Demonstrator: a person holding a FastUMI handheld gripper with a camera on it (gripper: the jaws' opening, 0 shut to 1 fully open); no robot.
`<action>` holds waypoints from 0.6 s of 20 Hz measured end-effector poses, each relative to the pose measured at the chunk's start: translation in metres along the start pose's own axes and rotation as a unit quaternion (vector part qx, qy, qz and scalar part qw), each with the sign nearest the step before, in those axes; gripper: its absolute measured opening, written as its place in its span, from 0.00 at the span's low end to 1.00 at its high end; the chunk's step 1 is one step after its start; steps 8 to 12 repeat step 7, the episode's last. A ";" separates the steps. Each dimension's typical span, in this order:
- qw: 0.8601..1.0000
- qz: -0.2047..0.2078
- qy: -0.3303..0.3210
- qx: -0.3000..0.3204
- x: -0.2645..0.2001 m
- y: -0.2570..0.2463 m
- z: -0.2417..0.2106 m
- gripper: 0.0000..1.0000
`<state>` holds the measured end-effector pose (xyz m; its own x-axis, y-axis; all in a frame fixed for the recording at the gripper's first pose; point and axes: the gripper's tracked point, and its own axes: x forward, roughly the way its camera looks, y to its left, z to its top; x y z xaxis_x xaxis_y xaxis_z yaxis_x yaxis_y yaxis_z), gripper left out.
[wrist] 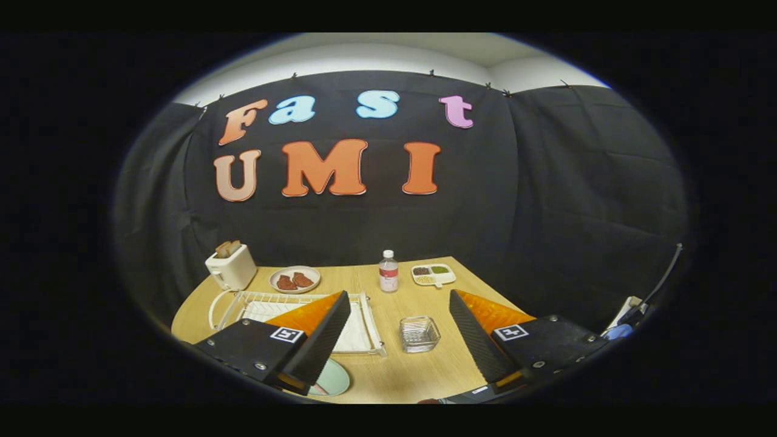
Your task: Take the plate from the dish rack, then take the spoon from the basket and place it into the plate.
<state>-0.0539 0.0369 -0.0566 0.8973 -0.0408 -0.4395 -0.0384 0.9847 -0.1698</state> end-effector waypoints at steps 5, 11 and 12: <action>1.000 -0.002 -0.012 0.000 0.002 0.001 0.010 0.98; 1.000 0.000 -0.012 0.000 0.003 0.003 0.009 0.98; 1.000 0.000 -0.012 0.000 0.003 0.003 0.009 0.98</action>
